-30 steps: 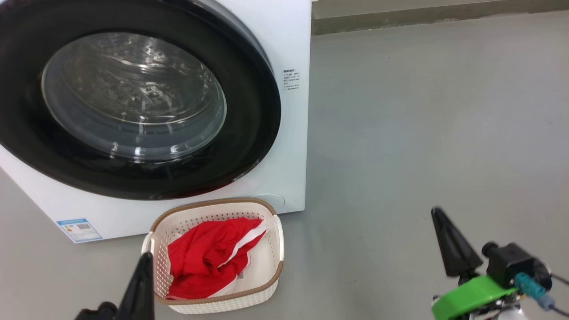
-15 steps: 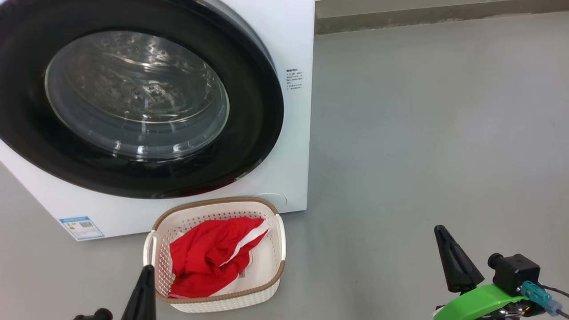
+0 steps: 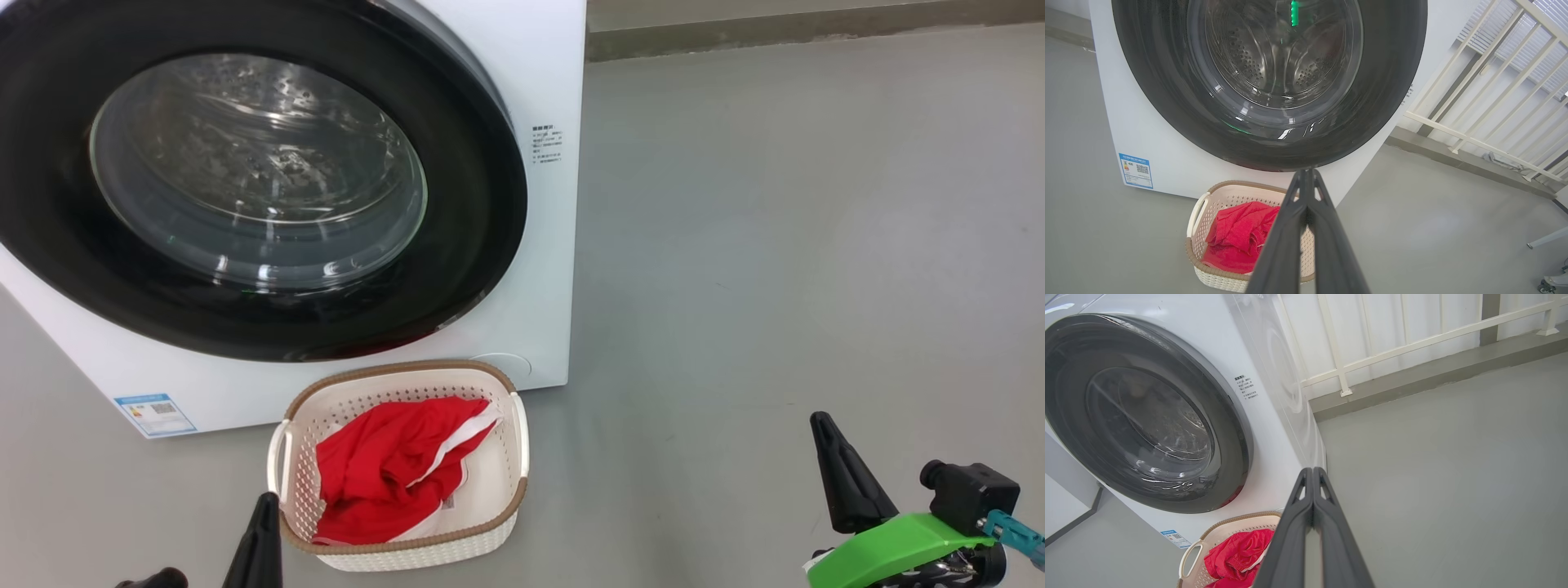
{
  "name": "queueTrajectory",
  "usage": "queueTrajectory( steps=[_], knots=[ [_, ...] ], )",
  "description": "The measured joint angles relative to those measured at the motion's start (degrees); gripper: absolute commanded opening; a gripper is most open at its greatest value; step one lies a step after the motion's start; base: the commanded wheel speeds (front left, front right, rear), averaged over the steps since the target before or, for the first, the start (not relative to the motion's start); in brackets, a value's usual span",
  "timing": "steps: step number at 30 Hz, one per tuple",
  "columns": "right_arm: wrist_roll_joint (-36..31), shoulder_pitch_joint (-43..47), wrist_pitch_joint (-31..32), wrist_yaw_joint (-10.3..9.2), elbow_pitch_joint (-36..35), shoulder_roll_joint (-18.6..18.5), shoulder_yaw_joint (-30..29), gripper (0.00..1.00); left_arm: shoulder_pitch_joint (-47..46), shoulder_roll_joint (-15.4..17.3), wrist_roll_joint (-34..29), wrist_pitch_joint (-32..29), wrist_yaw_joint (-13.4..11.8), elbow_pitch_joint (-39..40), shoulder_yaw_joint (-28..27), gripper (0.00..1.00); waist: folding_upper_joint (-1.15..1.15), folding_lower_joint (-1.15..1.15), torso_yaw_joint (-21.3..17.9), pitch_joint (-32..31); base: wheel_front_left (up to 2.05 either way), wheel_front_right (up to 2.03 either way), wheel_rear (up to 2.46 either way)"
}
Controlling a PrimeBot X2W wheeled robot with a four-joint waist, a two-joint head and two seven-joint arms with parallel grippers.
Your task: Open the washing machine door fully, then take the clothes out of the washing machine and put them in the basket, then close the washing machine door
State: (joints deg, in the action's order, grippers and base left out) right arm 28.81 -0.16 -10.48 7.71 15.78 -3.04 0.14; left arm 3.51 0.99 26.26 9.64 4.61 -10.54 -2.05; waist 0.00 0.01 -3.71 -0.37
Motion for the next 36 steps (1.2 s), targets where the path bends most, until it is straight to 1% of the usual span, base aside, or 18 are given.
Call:
queueTrajectory(
  steps=[13,19,21,24,36],
  knots=[
    [7.98,-0.14,2.15,-0.01,-0.02,0.01,-1.13,0.0,-1.17,0.02,8.29,-2.01,0.05,-0.68,-0.3,0.0,0.0,0.0,0.48,0.07,0.0,0.0,0.0],
    [11.76,-0.2,3.2,-0.01,-0.03,0.02,-1.42,0.0,-1.32,0.04,12.21,-3.04,0.46,-0.9,-0.45,0.0,0.0,0.0,0.71,0.1,0.0,0.0,0.0],
    [14.04,-0.37,3.72,-0.01,-0.04,0.02,-1.57,0.0,-1.42,0.04,14.47,-3.55,0.47,-1.07,-0.54,0.0,0.0,0.0,0.82,0.12,0.0,0.0,0.0],
    [15.05,-0.37,4.02,-0.01,-0.04,0.02,-1.67,0.0,-1.54,0.05,15.53,-3.8,0.49,-1.1,-0.6,0.0,0.0,-0.01,0.9,0.13,0.0,0.0,0.0],
    [22.62,-0.43,6.04,-0.01,-0.04,0.04,-2.82,0.0,-2.6,0.09,23.5,-5.67,0.57,-1.67,-1.0,0.0,0.0,0.0,1.35,0.2,0.0,0.0,0.0]
  ],
)
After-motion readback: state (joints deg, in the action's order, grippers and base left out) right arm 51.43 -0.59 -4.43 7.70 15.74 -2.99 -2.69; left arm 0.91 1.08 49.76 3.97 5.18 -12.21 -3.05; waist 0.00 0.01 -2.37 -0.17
